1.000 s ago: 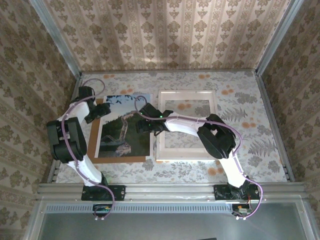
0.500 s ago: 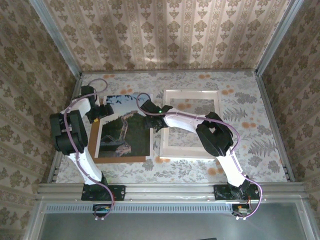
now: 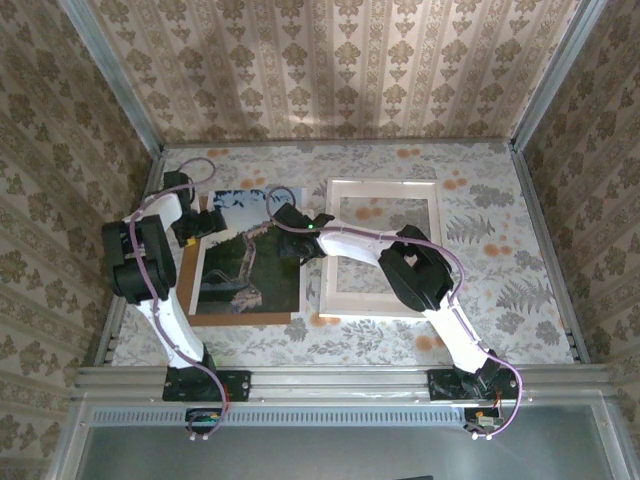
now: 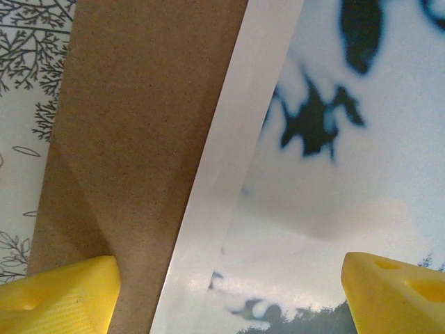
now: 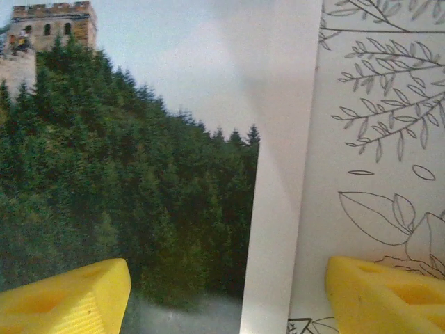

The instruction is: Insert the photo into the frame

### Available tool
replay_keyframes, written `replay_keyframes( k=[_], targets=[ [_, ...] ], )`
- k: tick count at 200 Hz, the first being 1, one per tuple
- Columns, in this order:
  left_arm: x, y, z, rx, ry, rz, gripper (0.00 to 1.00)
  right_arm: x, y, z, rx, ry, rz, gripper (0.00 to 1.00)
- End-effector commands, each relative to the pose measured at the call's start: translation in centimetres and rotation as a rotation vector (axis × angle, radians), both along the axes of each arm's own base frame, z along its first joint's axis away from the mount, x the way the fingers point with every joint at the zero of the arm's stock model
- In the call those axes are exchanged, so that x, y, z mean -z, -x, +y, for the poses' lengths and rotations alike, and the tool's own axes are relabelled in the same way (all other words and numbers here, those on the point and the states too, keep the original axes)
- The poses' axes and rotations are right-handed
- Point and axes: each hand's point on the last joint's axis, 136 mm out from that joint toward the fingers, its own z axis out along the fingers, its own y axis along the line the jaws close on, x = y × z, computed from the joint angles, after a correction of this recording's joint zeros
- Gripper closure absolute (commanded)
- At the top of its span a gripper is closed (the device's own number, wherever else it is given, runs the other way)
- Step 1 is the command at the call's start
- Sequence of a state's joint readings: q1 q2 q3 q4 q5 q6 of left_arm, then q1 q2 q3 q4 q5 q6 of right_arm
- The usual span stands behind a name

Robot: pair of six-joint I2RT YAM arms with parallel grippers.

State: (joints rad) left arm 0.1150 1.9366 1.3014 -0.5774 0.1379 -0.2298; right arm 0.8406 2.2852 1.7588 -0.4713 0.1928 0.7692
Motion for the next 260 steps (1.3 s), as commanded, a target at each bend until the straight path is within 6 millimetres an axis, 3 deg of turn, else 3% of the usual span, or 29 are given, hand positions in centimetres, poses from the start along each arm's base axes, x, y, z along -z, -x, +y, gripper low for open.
replay_keyframes(
  k=[1,35,123,159,196,260],
  targets=[
    [1.3,0.5,-1.6,0.029,0.101,0.031,0.17,2.9,1.2,1.8,0.008,-0.091,0.081,0.27],
    [0.9,0.5,-2.8,0.034,0.166,0.000,0.21,2.2,0.5,2.6,0.028,-0.153,0.061,0.30],
    [0.2,1.0,-2.4,0.002,0.161,-0.042,0.27,-1.5,-1.7,3.9,0.019,-0.408,-0.007,0.38],
    [0.0,1.0,-2.1,-0.014,0.162,-0.055,0.27,-3.5,-2.3,3.5,0.030,-0.531,-0.055,0.42],
    [-0.1,1.1,-1.9,-0.022,0.163,-0.064,0.27,-6.0,-2.6,3.7,-0.030,-0.616,-0.130,0.42],
    [-0.3,1.3,-2.0,-0.025,0.169,-0.077,0.27,-9.0,-2.5,4.6,-0.166,-0.795,-0.271,0.32]
  ],
)
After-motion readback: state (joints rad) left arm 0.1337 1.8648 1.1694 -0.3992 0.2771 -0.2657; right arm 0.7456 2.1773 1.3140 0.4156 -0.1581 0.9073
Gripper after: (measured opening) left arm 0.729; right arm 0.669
